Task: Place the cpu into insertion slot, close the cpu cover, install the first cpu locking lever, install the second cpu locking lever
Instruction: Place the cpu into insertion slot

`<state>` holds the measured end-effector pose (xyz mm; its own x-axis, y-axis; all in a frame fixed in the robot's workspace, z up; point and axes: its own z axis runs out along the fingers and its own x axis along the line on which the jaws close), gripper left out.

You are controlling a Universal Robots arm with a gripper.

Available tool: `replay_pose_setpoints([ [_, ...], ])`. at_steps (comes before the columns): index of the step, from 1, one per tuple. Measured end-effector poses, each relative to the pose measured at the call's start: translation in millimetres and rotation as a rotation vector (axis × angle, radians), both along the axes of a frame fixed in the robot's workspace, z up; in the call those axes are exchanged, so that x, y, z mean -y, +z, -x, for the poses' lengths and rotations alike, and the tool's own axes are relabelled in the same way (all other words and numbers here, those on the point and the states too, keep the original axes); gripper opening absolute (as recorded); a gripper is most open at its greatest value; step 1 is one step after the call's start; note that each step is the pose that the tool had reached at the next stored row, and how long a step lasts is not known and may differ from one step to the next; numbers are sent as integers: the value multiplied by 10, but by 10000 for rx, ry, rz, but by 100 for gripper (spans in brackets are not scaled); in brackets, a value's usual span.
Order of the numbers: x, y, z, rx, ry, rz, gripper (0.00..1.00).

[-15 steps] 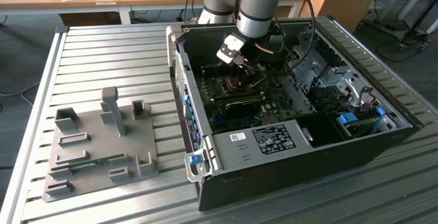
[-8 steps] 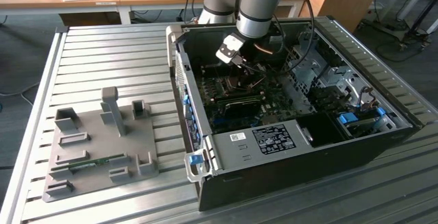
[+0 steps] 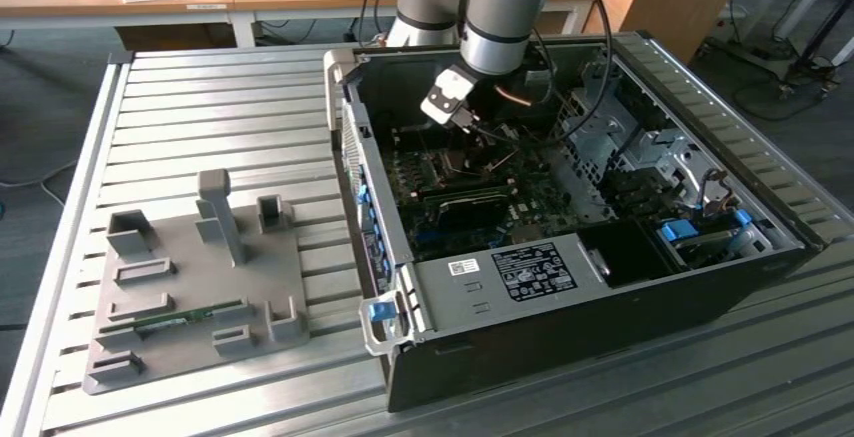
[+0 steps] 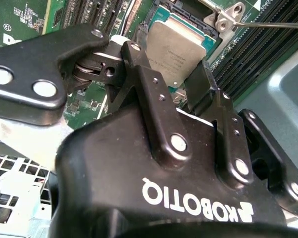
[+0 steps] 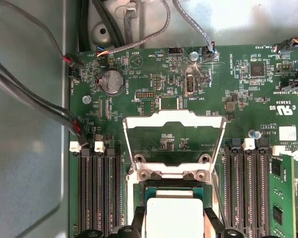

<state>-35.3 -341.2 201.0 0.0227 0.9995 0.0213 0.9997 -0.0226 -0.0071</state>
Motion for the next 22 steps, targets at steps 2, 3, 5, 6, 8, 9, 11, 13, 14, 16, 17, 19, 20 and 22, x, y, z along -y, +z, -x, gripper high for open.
replay_pose_setpoints([
  [2,0,0,0,27,1,0,54],
  [3,0,0,0,29,1,0,54],
  [5,0,0,6,48,-1,2,54],
  [6,0,0,11,63,0,3,54],
  [8,0,-7,16,80,0,1,54],
  [9,1,-11,19,85,-1,2,54],
  [11,1,-16,22,90,1,2,54],
  [13,0,-18,22,91,1,3,54],
  [14,0,-21,22,92,1,1,54],
  [16,0,-29,22,92,0,0,54],
  [17,0,-29,22,91,0,1,54],
  [19,1,-29,23,91,0,2,54],
  [20,0,-29,23,91,-1,3,54],
  [22,-4,-33,24,93,-1,-1,54],
])
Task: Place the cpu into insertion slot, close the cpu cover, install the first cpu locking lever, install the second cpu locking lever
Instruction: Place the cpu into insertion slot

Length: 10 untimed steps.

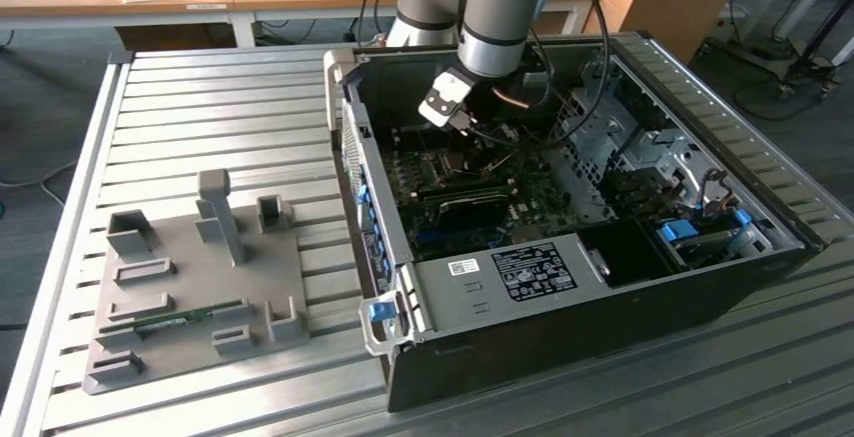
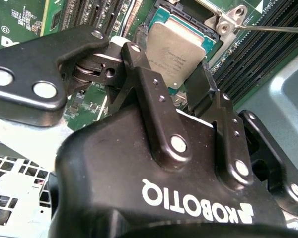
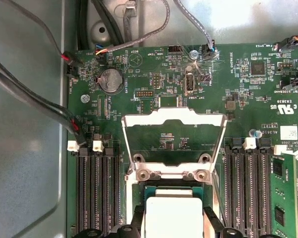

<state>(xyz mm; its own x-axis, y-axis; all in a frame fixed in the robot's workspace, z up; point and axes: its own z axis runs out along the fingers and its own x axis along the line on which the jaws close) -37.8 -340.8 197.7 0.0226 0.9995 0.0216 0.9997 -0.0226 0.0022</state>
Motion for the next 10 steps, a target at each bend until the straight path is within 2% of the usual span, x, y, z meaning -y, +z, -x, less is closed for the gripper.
replay_pose_setpoints([
  [10,-1,-7,0,-1,266,-3,54],
])
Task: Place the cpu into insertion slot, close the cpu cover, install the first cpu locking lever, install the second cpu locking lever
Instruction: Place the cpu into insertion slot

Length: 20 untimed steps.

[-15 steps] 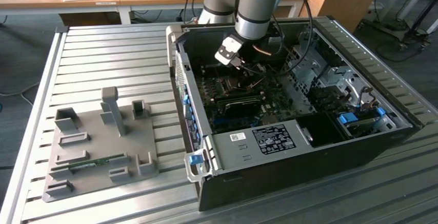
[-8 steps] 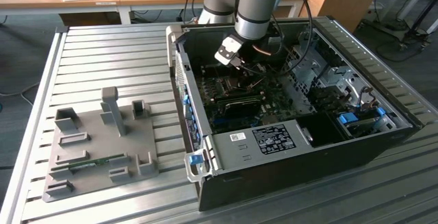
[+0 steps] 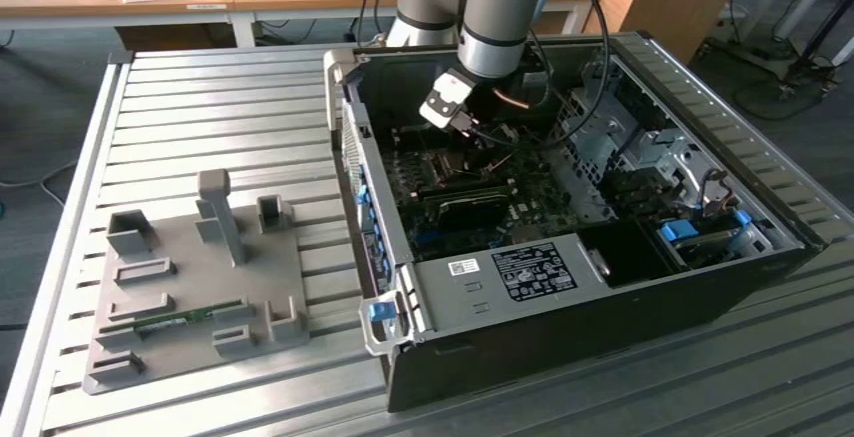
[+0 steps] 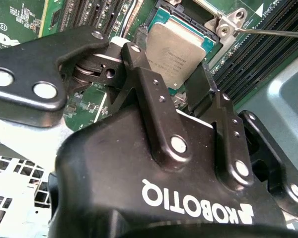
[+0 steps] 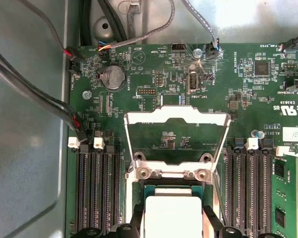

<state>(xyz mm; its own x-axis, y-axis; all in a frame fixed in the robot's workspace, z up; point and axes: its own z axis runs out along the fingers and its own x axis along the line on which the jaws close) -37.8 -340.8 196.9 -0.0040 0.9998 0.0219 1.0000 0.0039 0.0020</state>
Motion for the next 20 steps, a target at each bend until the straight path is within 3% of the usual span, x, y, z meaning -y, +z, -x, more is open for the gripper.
replay_pose_setpoints([
  [20,-11,-8,1,0,-189,-1,54],
])
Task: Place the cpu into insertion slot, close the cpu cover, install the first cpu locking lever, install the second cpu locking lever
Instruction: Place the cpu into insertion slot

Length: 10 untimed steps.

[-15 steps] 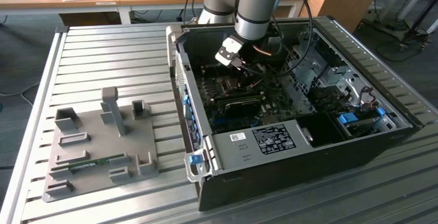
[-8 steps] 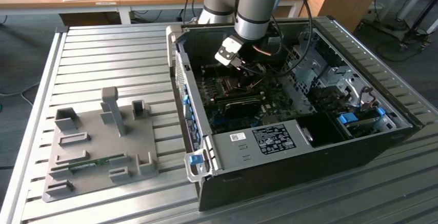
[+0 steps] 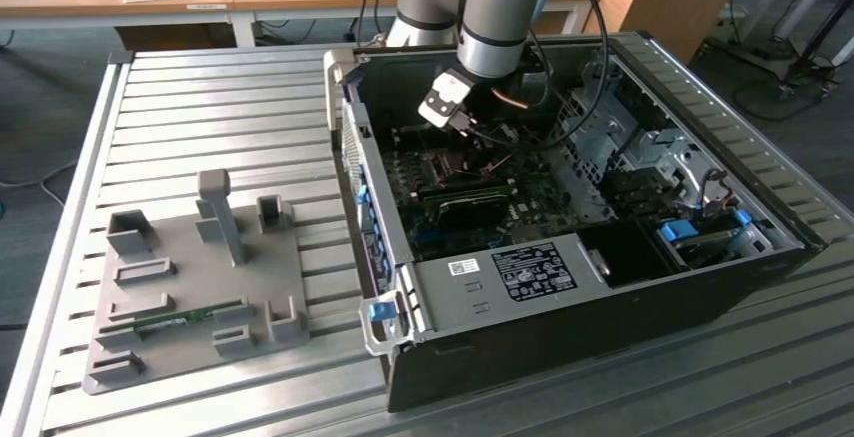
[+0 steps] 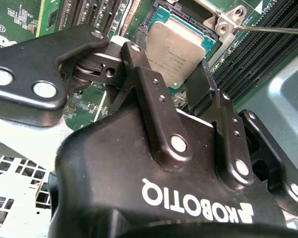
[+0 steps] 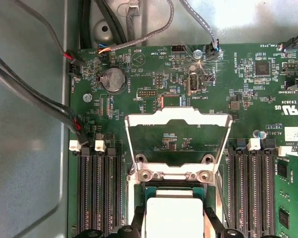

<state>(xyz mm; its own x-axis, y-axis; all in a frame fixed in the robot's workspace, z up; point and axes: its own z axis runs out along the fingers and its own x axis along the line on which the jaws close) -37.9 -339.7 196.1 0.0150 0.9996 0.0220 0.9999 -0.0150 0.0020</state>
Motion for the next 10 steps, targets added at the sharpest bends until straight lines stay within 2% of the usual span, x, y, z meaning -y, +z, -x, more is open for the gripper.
replay_pose_setpoints([
  [10,0,-17,0,0,-1,0,54],
])
